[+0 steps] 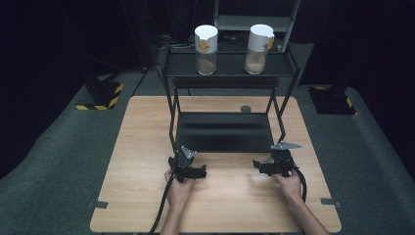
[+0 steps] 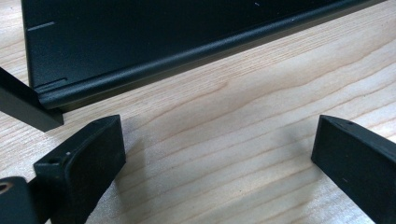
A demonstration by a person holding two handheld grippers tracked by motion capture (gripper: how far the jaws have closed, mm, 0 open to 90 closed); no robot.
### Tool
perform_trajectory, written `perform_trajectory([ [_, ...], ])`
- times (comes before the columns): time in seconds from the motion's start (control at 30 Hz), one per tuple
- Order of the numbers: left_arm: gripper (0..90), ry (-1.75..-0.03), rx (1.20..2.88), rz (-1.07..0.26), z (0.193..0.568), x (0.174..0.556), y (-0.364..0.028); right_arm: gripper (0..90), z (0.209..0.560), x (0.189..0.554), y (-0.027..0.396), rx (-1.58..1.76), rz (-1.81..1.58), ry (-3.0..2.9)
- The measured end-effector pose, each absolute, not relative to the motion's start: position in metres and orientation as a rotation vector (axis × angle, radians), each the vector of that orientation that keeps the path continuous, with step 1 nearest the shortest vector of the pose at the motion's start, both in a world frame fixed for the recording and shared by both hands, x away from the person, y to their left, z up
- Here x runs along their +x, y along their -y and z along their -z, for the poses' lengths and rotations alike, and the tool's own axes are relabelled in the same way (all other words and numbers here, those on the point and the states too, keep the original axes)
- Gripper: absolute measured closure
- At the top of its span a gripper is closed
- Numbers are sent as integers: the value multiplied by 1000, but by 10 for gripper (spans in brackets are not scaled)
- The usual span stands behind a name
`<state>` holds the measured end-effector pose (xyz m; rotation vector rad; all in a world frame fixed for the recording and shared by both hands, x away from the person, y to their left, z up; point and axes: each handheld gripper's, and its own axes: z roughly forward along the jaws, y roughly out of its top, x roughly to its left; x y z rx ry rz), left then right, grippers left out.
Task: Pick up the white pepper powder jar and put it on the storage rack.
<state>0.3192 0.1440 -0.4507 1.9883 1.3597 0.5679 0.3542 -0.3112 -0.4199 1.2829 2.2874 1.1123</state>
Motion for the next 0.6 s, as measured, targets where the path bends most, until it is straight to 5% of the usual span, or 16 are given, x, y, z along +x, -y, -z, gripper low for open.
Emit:
perform_trajectory([
  [0.6, 28, -1361, 1989, -569, 451, 319, -144, 84, 434, 351, 304, 1301, -1080, -2285],
])
